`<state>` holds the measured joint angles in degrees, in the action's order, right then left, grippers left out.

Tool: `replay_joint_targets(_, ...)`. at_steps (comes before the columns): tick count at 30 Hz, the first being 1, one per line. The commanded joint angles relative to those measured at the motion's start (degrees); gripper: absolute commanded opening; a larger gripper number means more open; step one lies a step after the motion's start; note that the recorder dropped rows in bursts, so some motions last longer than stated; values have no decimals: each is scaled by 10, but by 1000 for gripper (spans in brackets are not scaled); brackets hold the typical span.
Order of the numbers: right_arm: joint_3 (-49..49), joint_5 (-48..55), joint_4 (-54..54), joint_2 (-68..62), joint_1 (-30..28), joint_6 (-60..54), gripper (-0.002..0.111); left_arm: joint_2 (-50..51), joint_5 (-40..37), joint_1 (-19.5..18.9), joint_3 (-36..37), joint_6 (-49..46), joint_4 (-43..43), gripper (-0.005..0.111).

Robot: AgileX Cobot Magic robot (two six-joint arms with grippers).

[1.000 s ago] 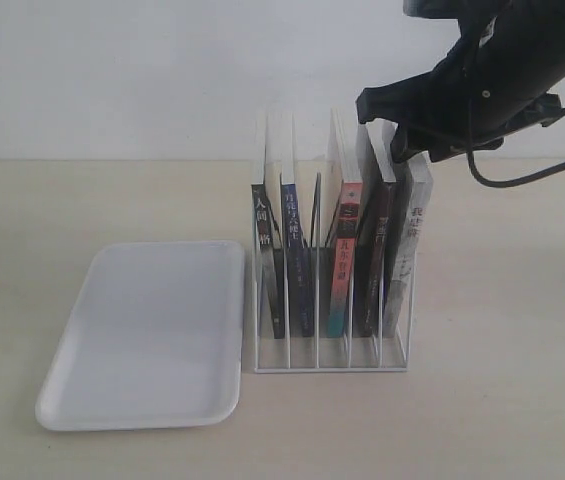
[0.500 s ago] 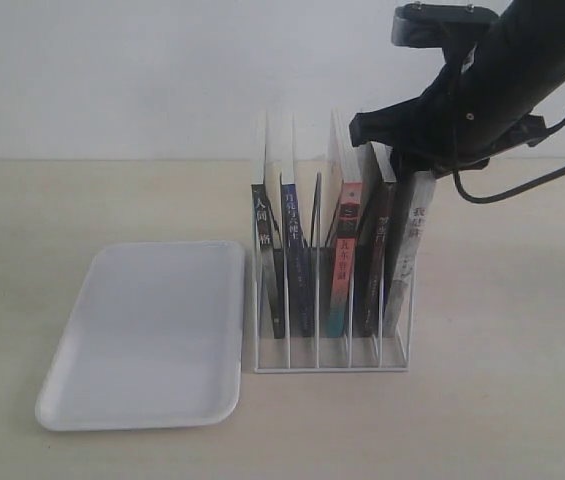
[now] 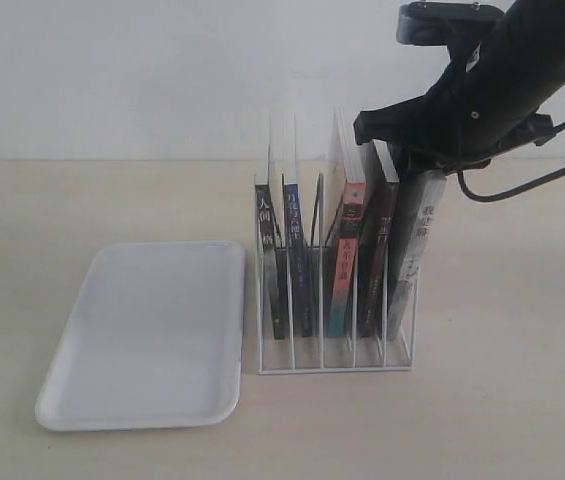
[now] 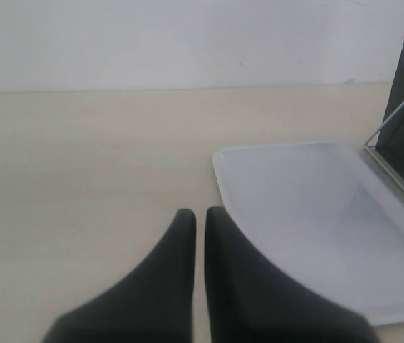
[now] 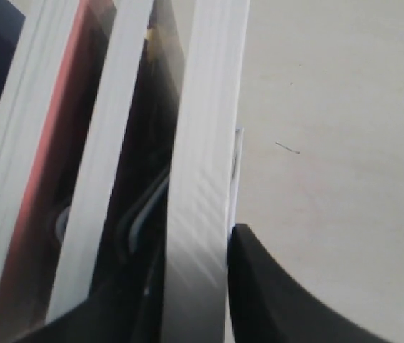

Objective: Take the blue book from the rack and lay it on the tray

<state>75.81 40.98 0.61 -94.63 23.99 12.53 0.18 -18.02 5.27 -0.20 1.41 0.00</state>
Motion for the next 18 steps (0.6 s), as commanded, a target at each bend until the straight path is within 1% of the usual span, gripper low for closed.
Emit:
replay_joint_targets(1,3,-18,1,54,0,6,0,-2,3,-1,2,4,0,4)
replay_joint_targets(5,3,-19,1,87,0,6,0,-2,3,-1,2,4,0,4)
replay_joint_targets(18,-4,-19,1,34,0,17,0,-2,3,-1,2,4,0,4)
